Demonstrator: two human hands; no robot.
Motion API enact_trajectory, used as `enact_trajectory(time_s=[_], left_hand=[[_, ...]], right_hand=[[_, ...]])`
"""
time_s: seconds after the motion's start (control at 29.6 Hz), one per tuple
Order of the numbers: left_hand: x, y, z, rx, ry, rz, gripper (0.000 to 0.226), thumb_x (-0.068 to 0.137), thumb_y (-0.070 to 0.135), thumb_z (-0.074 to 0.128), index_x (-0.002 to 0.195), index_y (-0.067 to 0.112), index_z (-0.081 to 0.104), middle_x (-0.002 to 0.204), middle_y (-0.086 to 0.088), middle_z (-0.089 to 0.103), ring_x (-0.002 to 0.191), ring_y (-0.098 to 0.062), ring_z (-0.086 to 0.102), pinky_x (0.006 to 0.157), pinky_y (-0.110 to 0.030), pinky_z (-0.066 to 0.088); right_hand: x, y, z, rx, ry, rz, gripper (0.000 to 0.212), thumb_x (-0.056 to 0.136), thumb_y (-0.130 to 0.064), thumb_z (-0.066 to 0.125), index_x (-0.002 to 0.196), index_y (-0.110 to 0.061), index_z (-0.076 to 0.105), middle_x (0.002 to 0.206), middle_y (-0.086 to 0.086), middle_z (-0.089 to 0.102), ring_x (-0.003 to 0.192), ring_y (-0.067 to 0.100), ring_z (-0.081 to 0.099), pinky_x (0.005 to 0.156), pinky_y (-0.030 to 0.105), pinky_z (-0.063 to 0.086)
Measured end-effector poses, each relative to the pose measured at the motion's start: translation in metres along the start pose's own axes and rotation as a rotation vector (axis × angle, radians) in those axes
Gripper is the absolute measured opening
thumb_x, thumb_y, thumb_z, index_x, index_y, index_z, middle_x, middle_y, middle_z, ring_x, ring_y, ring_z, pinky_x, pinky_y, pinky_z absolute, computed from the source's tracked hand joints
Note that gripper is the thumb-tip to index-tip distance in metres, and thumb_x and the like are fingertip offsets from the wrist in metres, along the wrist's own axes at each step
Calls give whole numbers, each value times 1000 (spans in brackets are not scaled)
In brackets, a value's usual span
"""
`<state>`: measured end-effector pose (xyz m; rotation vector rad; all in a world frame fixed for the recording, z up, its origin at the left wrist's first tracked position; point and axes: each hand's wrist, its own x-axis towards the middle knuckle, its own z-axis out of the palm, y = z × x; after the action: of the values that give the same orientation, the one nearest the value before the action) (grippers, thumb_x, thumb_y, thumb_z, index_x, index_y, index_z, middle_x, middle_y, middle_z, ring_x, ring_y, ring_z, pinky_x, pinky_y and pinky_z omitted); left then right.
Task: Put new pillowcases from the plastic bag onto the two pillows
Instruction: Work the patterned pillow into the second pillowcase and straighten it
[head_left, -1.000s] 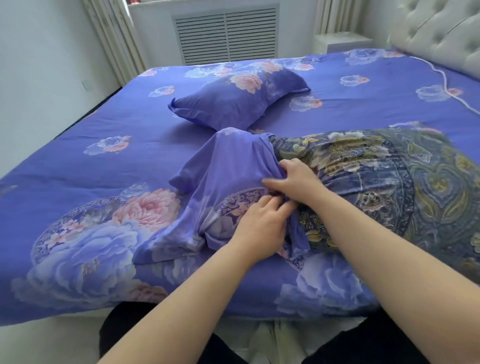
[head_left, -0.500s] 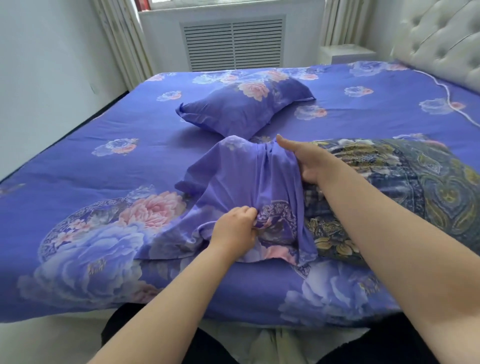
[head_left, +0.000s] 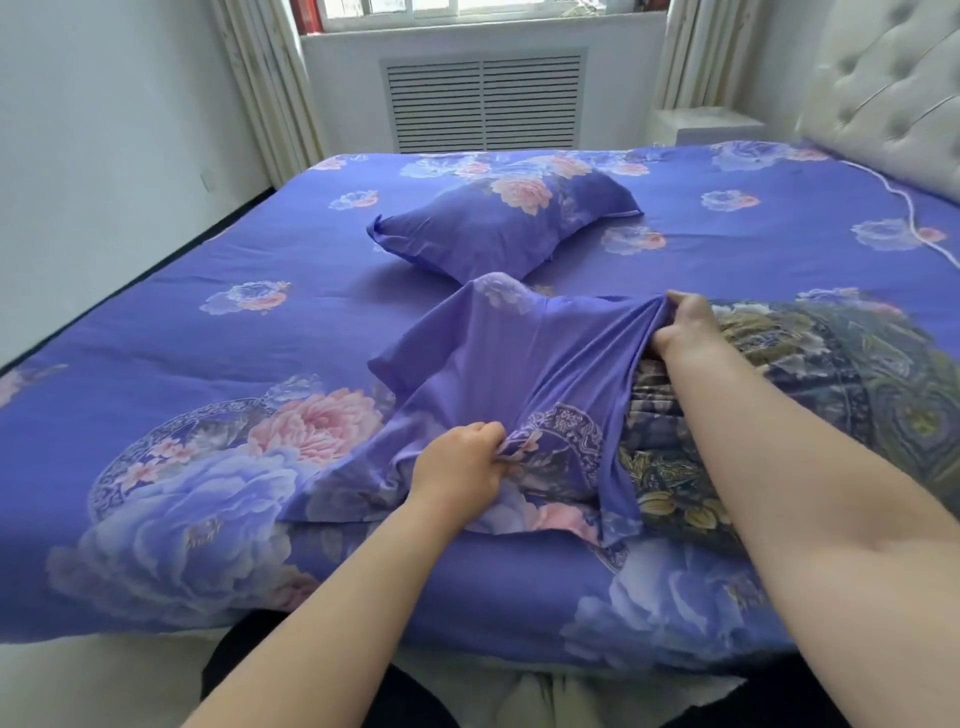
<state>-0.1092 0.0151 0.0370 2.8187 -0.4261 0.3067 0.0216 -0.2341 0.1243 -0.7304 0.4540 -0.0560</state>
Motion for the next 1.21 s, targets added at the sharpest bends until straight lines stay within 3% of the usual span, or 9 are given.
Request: enact_trajectory(time_s=[0.17,0.27,0.4,0.61,0.74,0.91,1.01,1.08,1.21], left_hand=[[-5,1,11,-82,201,31,40,76,34,73,105,12,57,102,-5,57,92,-30,53,77,-38,43],[-6,6,20,-95,261,64,62,77,42,71,124,7,53,127,-8,53,111,-31,51,96,-39,42],[-14,5,36,18,300,121,83,79,50,63,142,5,35,148,-13,35,135,-32,36,111,-44,31],[-18,-2,50,65,421,115,60,80,49,60,123,12,43,118,-11,56,108,-31,50,97,-45,41],[7,1,32,44,473,134,28,73,23,73,96,12,61,95,-4,64,88,-30,60,77,-36,34],[48,18,-9,-87,548,77,7,70,13,72,71,13,65,72,-3,66,72,-28,63,70,-37,39],[69,20,-36,-95,552,53,12,77,24,69,72,14,66,71,-6,67,74,-29,62,70,-37,42],[76,14,-44,-26,471,14,22,83,36,65,75,14,67,75,-8,67,78,-30,61,70,-38,41],[59,10,-27,-2,255,-36,27,90,36,57,100,12,63,104,-12,63,98,-34,58,80,-43,42]], right_hand=[[-35,-8,-23,-87,-98,-29,52,75,8,44,126,-5,48,89,14,58,79,19,65,82,26,54],[-58,4,-40,-380,-69,-16,14,93,-6,46,102,-15,52,78,6,57,54,11,63,53,22,56],[-84,26,-46,-634,-125,-4,10,91,-19,58,87,-11,63,71,4,67,60,16,66,55,26,58],[-98,56,-50,-641,-221,-113,4,88,-13,63,88,-10,65,74,0,72,68,14,67,58,21,55],[-106,76,-54,-432,-189,-45,11,96,-17,51,91,-10,59,77,7,67,67,20,65,61,29,54],[-131,112,-92,-751,-261,-206,4,89,-9,63,90,-6,60,79,4,68,68,10,63,64,21,50],[-125,83,-120,-909,-60,-495,4,90,-6,60,89,-5,63,75,9,61,52,-5,52,58,14,43],[-119,37,-138,-703,226,-709,11,94,-8,54,86,-12,60,62,3,56,41,-3,48,48,13,45],[-116,-15,-162,-560,329,-724,23,98,-25,49,77,-20,54,41,-12,47,35,1,40,39,15,44]])
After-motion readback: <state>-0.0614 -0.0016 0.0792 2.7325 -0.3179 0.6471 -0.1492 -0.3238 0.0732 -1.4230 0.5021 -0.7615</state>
